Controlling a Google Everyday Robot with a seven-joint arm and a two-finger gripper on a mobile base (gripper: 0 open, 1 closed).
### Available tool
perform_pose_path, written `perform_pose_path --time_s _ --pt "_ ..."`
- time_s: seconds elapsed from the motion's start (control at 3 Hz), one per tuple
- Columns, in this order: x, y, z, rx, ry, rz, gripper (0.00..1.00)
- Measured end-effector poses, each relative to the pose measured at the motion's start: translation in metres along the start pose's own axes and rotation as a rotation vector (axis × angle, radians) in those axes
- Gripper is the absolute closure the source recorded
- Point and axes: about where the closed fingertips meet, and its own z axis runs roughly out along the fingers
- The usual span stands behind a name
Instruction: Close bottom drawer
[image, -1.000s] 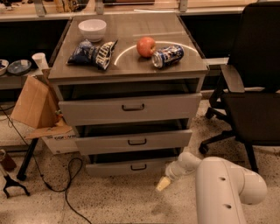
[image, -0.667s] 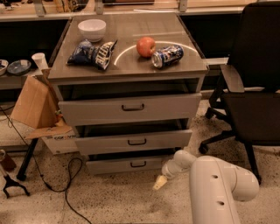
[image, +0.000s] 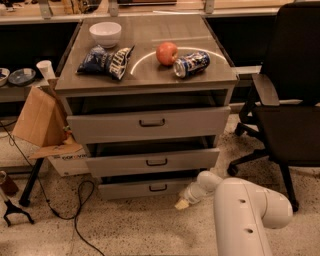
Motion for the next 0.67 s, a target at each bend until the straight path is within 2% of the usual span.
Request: perform_pose_path --time_s 0.33,0.67 --pt "-0.001 -0.002 0.000 0.019 0.005 0.002 0.71" --pt "-0.001 -0.013 -0.007 0.076 0.007 0.017 0.74"
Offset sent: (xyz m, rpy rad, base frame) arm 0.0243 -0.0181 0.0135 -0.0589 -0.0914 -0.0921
